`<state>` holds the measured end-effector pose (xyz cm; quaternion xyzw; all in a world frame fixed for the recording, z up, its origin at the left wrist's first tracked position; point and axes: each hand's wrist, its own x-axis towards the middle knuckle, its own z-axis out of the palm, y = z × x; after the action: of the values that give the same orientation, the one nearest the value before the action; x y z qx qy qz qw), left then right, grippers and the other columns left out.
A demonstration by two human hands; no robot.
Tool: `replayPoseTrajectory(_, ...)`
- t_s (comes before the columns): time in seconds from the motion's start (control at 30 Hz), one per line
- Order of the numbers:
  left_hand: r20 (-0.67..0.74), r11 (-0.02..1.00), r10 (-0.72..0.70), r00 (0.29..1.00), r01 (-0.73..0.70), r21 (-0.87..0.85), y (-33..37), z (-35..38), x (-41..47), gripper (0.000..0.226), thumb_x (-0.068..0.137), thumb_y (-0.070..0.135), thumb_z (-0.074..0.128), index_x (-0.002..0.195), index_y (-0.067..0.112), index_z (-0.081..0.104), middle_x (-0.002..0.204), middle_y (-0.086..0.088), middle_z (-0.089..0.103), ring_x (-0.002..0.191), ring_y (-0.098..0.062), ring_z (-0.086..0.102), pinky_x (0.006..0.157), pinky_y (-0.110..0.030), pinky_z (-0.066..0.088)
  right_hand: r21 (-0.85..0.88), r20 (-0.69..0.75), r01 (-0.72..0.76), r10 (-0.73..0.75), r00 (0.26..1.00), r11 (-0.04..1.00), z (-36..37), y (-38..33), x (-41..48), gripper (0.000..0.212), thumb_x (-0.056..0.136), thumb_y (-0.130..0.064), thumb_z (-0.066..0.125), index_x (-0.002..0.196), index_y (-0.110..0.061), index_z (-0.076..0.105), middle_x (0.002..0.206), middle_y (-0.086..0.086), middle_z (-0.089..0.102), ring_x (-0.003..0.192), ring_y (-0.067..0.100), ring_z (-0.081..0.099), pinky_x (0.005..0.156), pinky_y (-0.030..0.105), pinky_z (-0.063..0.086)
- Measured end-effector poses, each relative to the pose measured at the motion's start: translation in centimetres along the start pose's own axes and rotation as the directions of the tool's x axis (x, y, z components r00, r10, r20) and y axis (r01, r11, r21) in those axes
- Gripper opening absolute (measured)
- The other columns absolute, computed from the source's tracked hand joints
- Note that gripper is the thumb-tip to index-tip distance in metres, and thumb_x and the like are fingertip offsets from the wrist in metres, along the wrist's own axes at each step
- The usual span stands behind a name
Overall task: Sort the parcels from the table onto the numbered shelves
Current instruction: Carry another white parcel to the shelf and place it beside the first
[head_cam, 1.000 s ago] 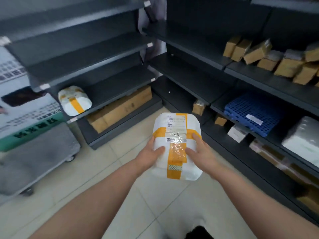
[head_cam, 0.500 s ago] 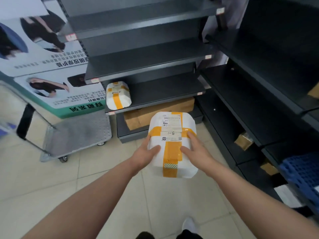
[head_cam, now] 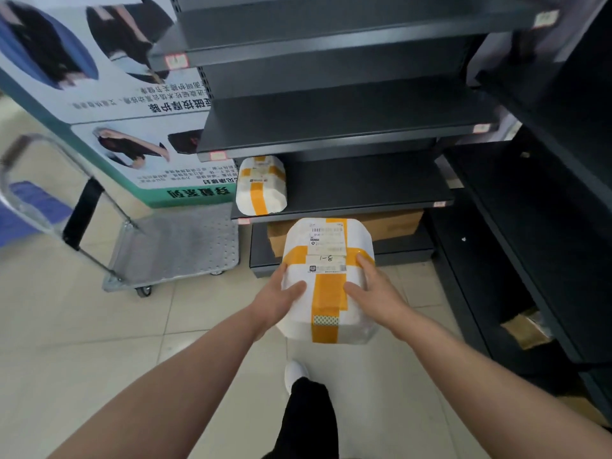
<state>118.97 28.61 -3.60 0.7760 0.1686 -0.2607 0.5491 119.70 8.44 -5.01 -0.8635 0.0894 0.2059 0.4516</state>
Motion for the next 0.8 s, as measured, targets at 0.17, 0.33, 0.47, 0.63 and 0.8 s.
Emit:
replayPoseTrajectory(0.17,0.029,1.0,-0.025,0.999,0.025,0.004,2.1,-3.1,7.9,0.061,0.097,0.039,0.053,0.151,0.037,0.022,0.142,-0.002,0.049,0.123,-0.03,0.052,0.105,-0.055,0.042,0.02,-0.014,-0.078,0.078,0.997,0.997,0.6,-2.5,7.8,0.072,0.093,-0.039,0.056,0.149,-0.044,0.012,0.156,-0.004,0.023,0.136,0.025,0.034,0.106,0.049,0.038)
replayPoseTrajectory(0.33,0.058,0.995,-0.09,0.994,0.088,0.038,4.0,-5.3,15.7,0.066,0.097,0.041,0.052,0.153,0.035,0.016,0.142,-0.003,0.048,0.121,-0.029,0.052,0.105,-0.051,0.043,0.08,-0.027,-0.135,0.137,0.99,0.988,1.0,-3.6,15.2,0.07,0.093,-0.034,0.057,0.15,-0.039,0.016,0.154,-0.002,0.026,0.135,0.024,0.036,0.107,0.048,0.038)
replayPoseTrajectory(0.47,0.07,0.992,-0.118,0.991,0.114,0.06,5.2,-5.8,21.8,0.065,0.098,0.04,0.05,0.152,0.036,0.016,0.142,-0.002,0.047,0.121,-0.029,0.052,0.105,-0.05,0.042,0.096,-0.018,-0.165,0.167,0.986,0.982,0.9,-3.3,21.2,0.07,0.094,-0.032,0.057,0.15,-0.039,0.017,0.152,0.0,0.029,0.13,0.025,0.041,0.104,0.048,0.041)
replayPoseTrajectory(0.63,0.009,0.992,-0.12,0.993,0.12,-0.038,4.8,-5.7,30.0,0.065,0.097,0.036,0.054,0.152,0.039,0.019,0.14,-0.001,0.051,0.118,-0.026,0.055,0.104,-0.047,0.043,0.131,0.035,-0.149,0.146,0.989,0.98,0.9,-2.2,30.8,0.07,0.093,-0.032,0.057,0.148,-0.045,0.016,0.149,-0.004,0.034,0.123,0.022,0.047,0.095,0.041,0.046)
replayPoseTrajectory(0.8,-0.071,0.991,-0.12,0.99,0.115,-0.065,4.0,-6.2,38.7,0.068,0.095,0.037,0.057,0.152,0.04,0.02,0.142,-0.004,0.049,0.115,-0.025,0.054,0.095,-0.04,0.044,0.138,0.018,-0.069,0.067,0.998,0.988,2.5,-0.8,39.8,0.069,0.093,-0.03,0.057,0.15,-0.04,0.018,0.152,-0.001,0.031,0.13,0.024,0.042,0.101,0.047,0.044)
